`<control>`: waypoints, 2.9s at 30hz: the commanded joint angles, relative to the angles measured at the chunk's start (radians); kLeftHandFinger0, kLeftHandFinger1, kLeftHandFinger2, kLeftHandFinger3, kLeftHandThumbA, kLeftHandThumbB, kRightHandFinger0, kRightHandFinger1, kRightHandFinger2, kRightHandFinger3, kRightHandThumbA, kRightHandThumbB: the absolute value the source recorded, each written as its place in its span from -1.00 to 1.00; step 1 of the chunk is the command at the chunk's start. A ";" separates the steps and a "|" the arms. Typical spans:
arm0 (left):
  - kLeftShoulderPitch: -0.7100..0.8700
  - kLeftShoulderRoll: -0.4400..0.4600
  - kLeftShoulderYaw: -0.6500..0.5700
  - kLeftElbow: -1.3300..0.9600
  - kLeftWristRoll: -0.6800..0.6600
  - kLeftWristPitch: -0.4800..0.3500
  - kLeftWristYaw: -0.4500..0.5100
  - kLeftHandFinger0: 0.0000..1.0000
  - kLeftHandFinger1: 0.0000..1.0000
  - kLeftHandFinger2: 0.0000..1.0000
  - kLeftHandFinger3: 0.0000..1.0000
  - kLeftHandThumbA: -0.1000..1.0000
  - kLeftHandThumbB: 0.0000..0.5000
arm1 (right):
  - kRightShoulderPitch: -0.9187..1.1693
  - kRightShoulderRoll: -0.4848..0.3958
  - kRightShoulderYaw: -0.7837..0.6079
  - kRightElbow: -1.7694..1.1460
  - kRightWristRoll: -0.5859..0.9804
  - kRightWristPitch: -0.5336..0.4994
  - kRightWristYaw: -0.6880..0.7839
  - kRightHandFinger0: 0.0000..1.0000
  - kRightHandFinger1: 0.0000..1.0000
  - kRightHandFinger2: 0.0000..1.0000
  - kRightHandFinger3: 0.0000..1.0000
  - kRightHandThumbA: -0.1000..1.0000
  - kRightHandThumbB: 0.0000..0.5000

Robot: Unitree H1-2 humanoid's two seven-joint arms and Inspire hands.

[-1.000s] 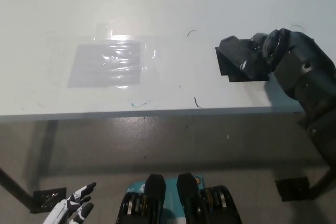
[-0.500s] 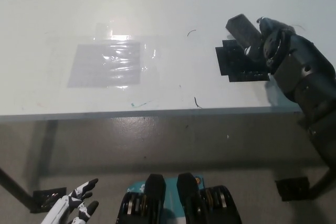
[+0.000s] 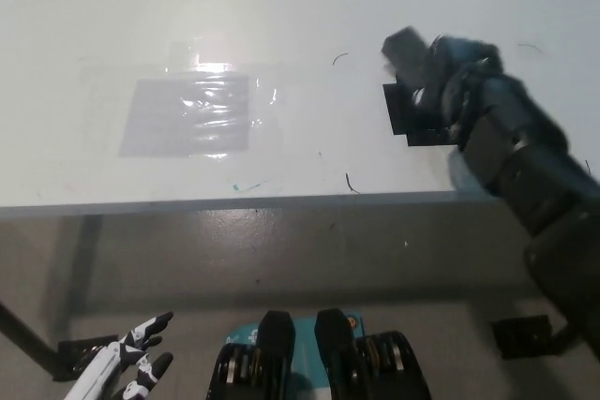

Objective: A whiteboard eraser is kept on the black marked spot on the table infront of the robot and the robot uses its right hand to swipe it back and forth on the table twice to clean it

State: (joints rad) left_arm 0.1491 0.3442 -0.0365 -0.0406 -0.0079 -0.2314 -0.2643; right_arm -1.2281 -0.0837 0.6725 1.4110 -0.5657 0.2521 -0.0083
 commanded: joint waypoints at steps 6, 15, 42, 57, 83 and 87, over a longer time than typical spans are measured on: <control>-0.011 0.024 -0.005 -0.025 0.012 0.001 -0.014 1.00 1.00 1.00 1.00 0.60 0.92 | 0.053 0.049 0.097 -0.010 -0.101 -0.046 -0.016 -1.00 -0.78 -0.30 0.95 -1.00 0.13; 0.016 0.027 -0.003 -0.032 0.006 0.005 -0.014 1.00 1.00 1.00 1.00 0.59 0.96 | 0.109 0.083 0.099 -0.015 -0.110 -0.066 -0.002 -0.57 -0.28 0.08 0.83 -1.00 -0.06; 0.033 0.020 -0.023 0.018 0.020 -0.019 -0.013 1.00 1.00 1.00 1.00 0.51 0.98 | 0.048 0.230 0.023 -0.036 -0.099 -0.109 0.009 -0.83 -0.55 -0.21 0.62 -1.00 -0.05; 0.042 0.018 -0.019 -0.005 0.020 0.006 -0.008 1.00 1.00 1.00 1.00 0.52 0.95 | 0.147 -0.171 -0.007 -0.051 -0.095 -0.096 0.028 -0.47 -0.16 0.18 0.76 -0.99 0.19; 0.049 0.007 -0.028 0.011 0.035 -0.004 -0.002 1.00 1.00 1.00 1.00 0.53 0.89 | 0.250 -0.373 -0.122 -0.259 -0.061 -0.001 0.117 -0.60 -0.38 0.02 1.00 -0.85 -0.27; 0.044 0.008 -0.030 0.013 0.032 -0.001 -0.007 1.00 1.00 1.00 1.00 0.52 0.88 | 0.215 -0.263 -0.113 -0.291 -0.058 0.005 0.151 -0.93 -0.74 -0.33 1.00 -1.00 -0.23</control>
State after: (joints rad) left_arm 0.1879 0.3464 -0.0630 -0.0110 0.0202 -0.2180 -0.2645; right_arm -0.9791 -0.4605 0.5517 1.1524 -0.6429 0.2421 0.0332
